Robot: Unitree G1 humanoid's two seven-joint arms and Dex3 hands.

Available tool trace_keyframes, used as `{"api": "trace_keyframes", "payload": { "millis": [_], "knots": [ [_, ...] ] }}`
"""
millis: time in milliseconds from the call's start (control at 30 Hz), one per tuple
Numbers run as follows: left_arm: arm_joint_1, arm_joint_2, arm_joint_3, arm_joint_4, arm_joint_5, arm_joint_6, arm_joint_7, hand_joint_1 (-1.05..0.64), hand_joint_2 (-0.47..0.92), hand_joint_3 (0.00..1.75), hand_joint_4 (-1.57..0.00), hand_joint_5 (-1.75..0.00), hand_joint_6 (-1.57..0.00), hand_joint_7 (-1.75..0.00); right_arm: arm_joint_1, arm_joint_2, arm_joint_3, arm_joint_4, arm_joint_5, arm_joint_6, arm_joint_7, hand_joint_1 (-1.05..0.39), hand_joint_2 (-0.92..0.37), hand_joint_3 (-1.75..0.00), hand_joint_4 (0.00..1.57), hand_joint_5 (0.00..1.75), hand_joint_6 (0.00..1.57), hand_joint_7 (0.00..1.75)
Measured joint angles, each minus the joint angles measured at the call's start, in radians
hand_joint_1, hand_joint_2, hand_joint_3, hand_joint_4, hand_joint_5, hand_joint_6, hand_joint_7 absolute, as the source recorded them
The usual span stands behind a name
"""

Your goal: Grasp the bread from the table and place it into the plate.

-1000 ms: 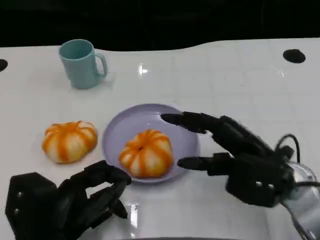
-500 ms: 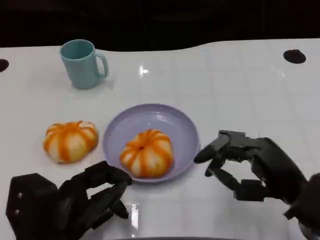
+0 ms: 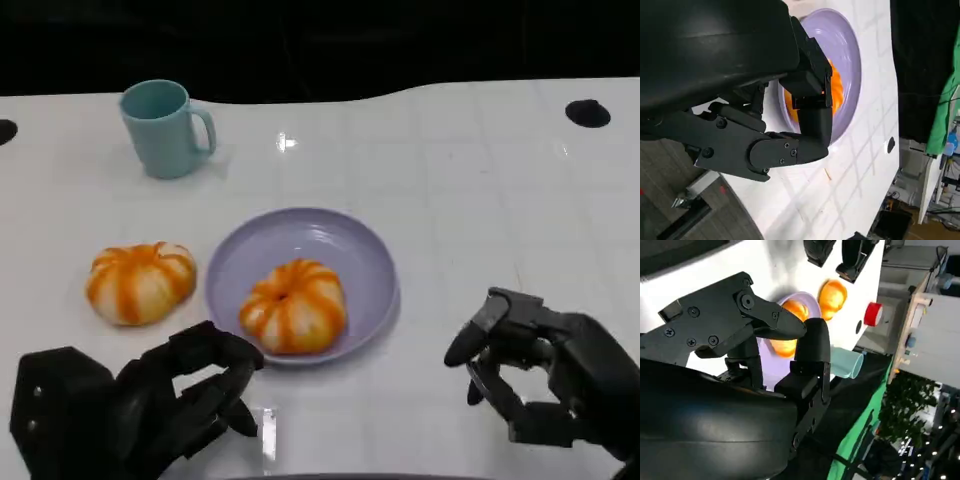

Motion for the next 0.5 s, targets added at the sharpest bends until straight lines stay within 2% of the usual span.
{"api": "trace_keyframes", "payload": {
  "millis": [233, 500],
  "knots": [
    [0.0, 0.002, 0.012, 0.0, -0.005, 0.0, 0.0, -0.47, 0.92, 0.44, -0.62, -1.74, -0.64, -1.3, 0.066, -0.003, -0.005, -0.056, -0.022, 0.043, -0.022, -0.37, -0.75, -0.78, 0.64, 1.69, 0.6, 1.45],
    [0.0, 0.002, 0.014, 0.0, -0.005, 0.0, 0.0, -0.48, 0.92, 0.43, -0.64, -1.72, -0.65, -1.29, 0.083, -0.002, -0.013, -0.066, -0.027, 0.065, -0.055, -0.4, -0.8, -0.65, 0.68, 1.7, 0.65, 1.44]
  ]
}}
